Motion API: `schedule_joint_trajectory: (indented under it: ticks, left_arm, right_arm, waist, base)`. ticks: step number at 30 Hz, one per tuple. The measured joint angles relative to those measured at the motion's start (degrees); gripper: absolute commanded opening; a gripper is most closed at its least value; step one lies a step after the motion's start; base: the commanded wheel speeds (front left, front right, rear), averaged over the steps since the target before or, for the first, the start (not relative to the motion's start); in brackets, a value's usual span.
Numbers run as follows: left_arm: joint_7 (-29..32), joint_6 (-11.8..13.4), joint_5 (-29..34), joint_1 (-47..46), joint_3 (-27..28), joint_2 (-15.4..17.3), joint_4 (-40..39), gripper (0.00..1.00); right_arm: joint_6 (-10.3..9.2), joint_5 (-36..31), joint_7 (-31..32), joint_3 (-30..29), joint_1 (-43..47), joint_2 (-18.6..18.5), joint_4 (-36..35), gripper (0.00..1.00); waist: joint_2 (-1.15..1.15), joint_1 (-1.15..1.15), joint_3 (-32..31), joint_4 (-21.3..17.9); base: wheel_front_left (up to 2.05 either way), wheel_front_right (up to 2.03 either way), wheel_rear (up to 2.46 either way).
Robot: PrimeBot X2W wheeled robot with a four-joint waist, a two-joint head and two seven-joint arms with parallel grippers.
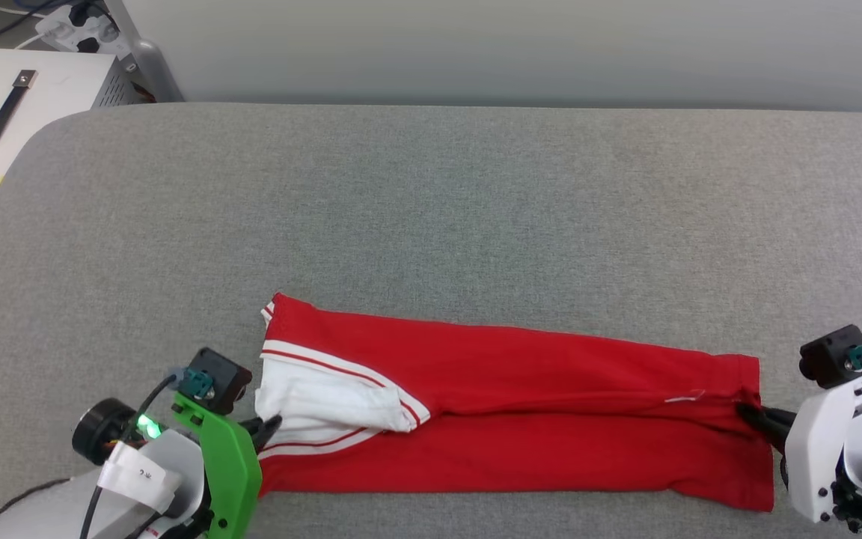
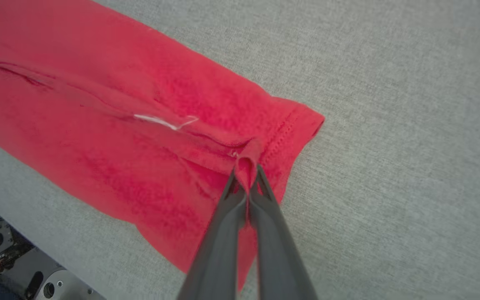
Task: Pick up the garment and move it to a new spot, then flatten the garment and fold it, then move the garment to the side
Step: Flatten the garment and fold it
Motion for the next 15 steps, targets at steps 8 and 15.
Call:
schedule_joint_trajectory:
  ticks: [8, 15]
  left_arm:
    - [-1.55, 0.01, -0.9, 3.5, 0.08, -2.4, 4.43, 0.24]
    - [-6.81, 1.03, -0.62, 4.35, 1.15, -3.87, 6.81, 1.0]
  right_arm:
    - [0.0, -1.25, 1.04, -3.25, 4.93, 3.15, 1.11, 0.17]
    - [0.0, -3.27, -3.33, -7.56, 5.77, 5.91, 0.18, 1.0]
  waist:
    - [0.0, 0.0, 1.42, -0.16]
    - [0.0, 0.0, 0.77, -0.39]
  base:
    - [0.0, 0.0, 0.0]
    - [0.0, 0.0, 0.0]
